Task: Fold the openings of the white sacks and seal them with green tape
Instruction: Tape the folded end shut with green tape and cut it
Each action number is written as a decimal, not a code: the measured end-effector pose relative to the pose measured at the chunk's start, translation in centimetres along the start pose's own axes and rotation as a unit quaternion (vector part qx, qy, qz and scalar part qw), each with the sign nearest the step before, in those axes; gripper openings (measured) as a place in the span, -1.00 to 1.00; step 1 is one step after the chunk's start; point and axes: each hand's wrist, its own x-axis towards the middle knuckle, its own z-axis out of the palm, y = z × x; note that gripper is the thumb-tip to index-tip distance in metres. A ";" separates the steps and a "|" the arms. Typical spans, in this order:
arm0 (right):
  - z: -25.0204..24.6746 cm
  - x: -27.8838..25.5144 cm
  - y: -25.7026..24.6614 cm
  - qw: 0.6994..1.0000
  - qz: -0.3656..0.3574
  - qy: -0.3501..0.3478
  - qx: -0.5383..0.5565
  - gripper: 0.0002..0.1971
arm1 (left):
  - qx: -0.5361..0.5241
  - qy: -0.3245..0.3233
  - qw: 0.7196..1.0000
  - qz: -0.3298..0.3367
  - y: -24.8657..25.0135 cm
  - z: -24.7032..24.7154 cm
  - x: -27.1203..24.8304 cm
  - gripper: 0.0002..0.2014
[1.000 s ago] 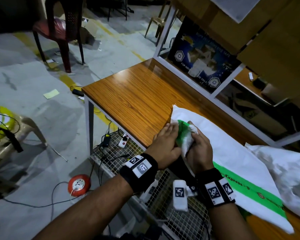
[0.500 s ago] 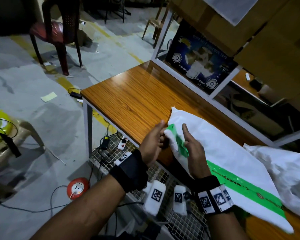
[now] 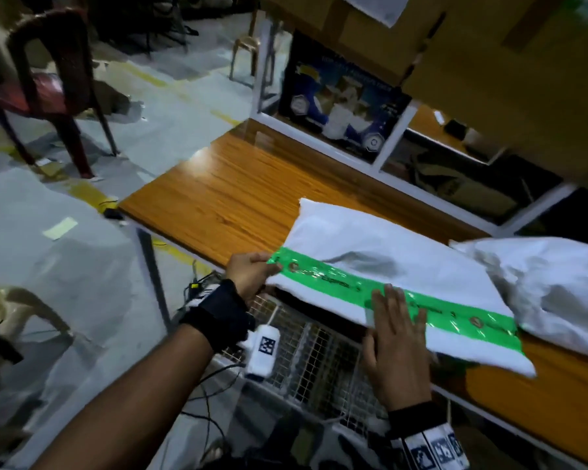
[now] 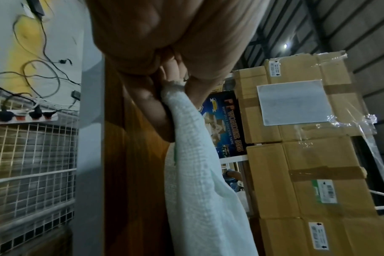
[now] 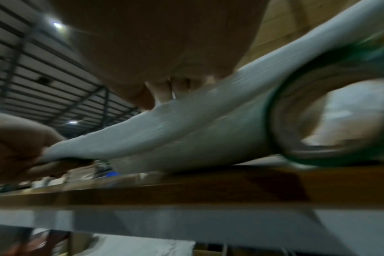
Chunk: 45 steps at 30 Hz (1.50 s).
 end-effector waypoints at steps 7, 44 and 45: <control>-3.2 -10.5 11.0 0.859 0.383 0.268 0.209 -0.23 | 0.337 0.134 0.903 0.232 0.7 1.6 -2.9 -0.32; -26.1 9.1 16.9 0.837 0.051 0.400 0.370 -0.40 | -0.317 -0.346 0.862 0.192 23.4 32.8 -13.4 -0.48; -28.2 10.5 16.1 0.855 0.039 0.373 0.359 -0.42 | -0.342 -0.349 0.848 0.203 24.8 31.4 -13.1 -0.55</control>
